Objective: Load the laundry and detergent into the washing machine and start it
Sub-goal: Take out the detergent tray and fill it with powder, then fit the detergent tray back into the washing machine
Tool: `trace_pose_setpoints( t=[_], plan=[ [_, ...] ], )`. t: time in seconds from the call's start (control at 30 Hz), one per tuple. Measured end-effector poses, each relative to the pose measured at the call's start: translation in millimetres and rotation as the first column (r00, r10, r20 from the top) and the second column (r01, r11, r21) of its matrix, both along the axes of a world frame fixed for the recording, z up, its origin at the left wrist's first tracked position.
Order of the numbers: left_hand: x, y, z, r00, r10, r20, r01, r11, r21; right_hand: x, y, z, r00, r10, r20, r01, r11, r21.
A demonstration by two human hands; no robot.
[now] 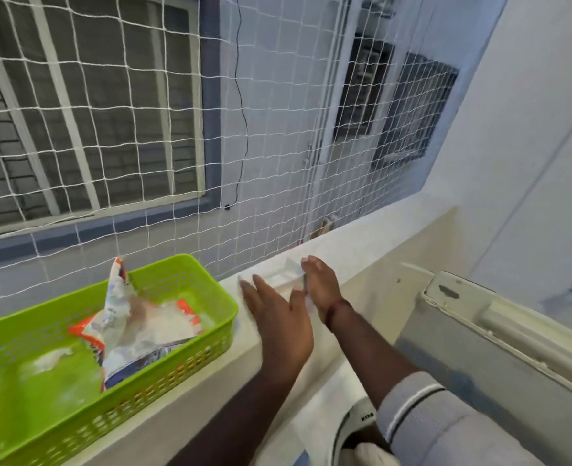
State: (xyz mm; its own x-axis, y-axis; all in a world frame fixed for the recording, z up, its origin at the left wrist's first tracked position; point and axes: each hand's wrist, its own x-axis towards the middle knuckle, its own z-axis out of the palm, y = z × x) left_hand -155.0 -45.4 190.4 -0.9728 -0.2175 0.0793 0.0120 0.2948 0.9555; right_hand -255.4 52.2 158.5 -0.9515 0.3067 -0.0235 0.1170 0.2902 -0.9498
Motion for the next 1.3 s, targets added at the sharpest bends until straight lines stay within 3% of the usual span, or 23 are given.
trace_pose_setpoints(
  t=[0.1, 0.23, 0.43, 0.57, 0.73, 1.0, 1.17, 1.3],
  plan=[
    [-12.0, -0.3, -11.7, 0.993, 0.115, -0.031, -0.115, 0.993, 0.01, 6.6, -8.5, 6.0, 1.0, -0.015, 0.004, 0.015, 0.999, 0.041],
    [-26.3, -7.8, -23.9, 0.99, 0.109, 0.086, -0.115, 0.991, 0.074, 14.1, -14.3, 10.3, 0.999, -0.041, 0.004, 0.04, 0.989, 0.145],
    [-33.7, -9.1, -24.7, 0.996, 0.093, -0.015, -0.091, 0.991, 0.101, 16.6, -12.7, 12.7, 0.991, -0.13, -0.039, 0.134, 0.985, 0.105],
    [-32.4, 1.7, -22.9, 0.995, 0.007, -0.099, -0.005, 1.0, 0.023, 39.0, 9.2, 22.3, 0.97, -0.223, -0.098, 0.228, 0.973, 0.035],
    [-15.0, 33.5, -15.6, 0.958, -0.222, -0.181, 0.23, 0.973, 0.023, 85.0, 54.4, 32.0, 0.911, -0.377, -0.168, 0.38, 0.925, -0.011],
    [34.8, 109.1, -30.0, 0.825, -0.541, -0.161, 0.565, 0.794, 0.223, 189.9, 136.4, 15.5, 0.825, -0.511, -0.24, 0.51, 0.857, -0.072],
    [85.5, 146.3, -51.3, 0.724, -0.679, -0.118, 0.673, 0.659, 0.338, 261.4, 171.4, -17.0, 0.771, -0.582, -0.259, 0.581, 0.809, -0.089],
    [117.5, 169.2, -78.1, 0.661, -0.747, -0.07, 0.71, 0.594, 0.378, 308.6, 193.1, -62.1, 0.767, -0.616, -0.181, 0.61, 0.787, -0.09]
  ],
)
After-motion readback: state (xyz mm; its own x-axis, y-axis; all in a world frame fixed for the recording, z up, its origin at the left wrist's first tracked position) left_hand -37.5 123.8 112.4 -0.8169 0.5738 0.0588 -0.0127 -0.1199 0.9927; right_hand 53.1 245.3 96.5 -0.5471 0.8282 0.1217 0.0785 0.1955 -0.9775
